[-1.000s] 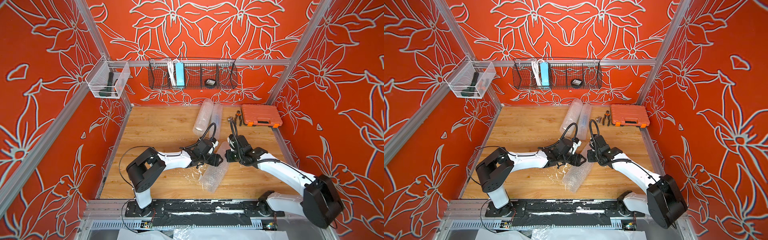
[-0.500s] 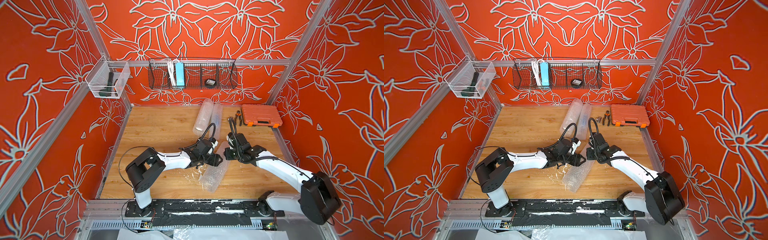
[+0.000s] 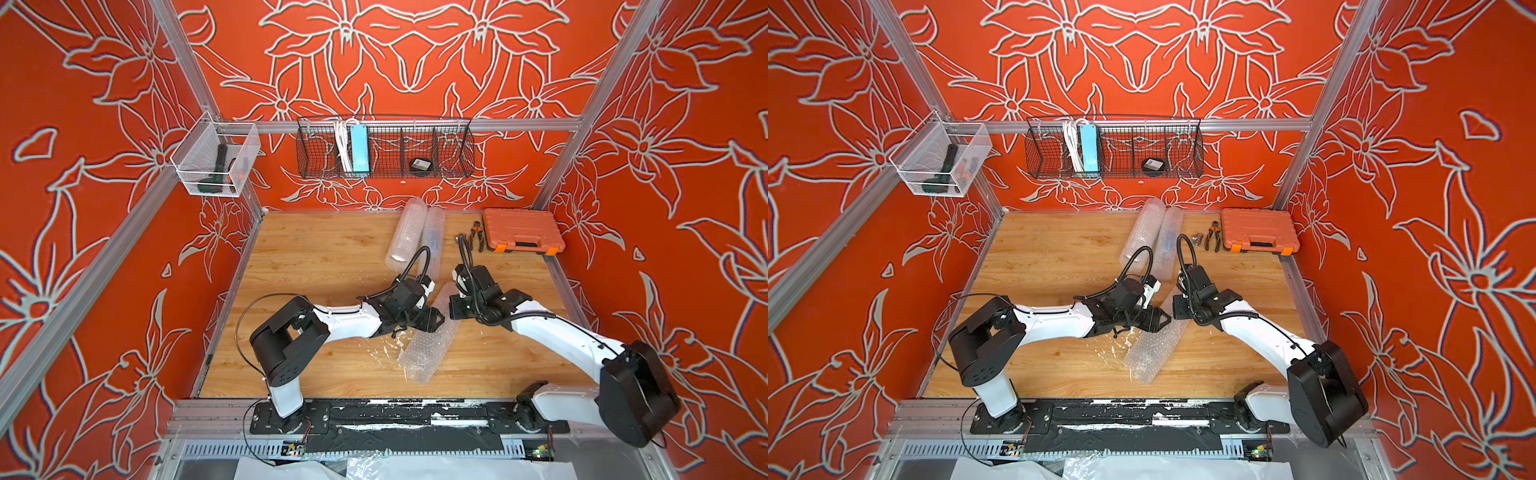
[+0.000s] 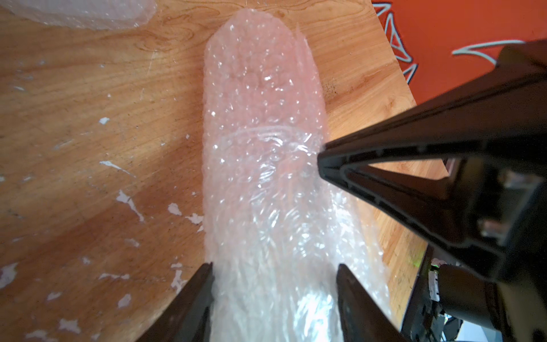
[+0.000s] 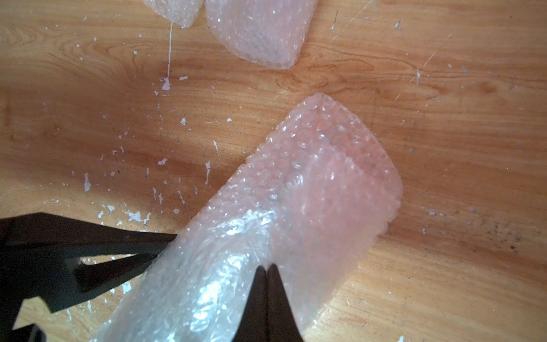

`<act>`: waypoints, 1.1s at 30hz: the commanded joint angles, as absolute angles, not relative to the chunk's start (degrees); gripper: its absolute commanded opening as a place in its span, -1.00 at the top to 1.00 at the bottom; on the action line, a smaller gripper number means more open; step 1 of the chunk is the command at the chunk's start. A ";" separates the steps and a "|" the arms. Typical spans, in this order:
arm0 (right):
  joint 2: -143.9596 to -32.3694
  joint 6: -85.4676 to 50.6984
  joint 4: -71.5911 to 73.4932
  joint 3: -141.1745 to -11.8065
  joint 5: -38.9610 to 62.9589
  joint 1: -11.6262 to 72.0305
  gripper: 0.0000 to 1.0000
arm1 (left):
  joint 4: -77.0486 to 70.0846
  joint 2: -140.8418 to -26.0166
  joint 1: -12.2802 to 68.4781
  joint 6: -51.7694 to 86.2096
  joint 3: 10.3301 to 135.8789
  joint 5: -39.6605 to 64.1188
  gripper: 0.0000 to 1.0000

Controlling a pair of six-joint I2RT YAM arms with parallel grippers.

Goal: Unwrap the vase from the bubble wrap
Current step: Unwrap the bubble wrap at the center of the board.

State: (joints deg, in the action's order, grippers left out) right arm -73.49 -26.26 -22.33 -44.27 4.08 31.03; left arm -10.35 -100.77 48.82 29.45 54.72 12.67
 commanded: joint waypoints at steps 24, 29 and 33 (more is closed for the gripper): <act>-65.68 -24.71 -25.30 -39.15 1.67 25.57 1.00 | -2.70 -101.14 48.96 30.95 51.17 4.04 -0.17; -64.49 -24.79 -24.60 -38.52 2.98 24.90 1.00 | -2.72 -100.57 48.96 31.16 50.97 4.74 -0.16; -63.61 -24.85 -23.66 -38.52 5.65 24.78 0.86 | -3.23 -99.27 49.00 31.89 50.04 4.75 -0.16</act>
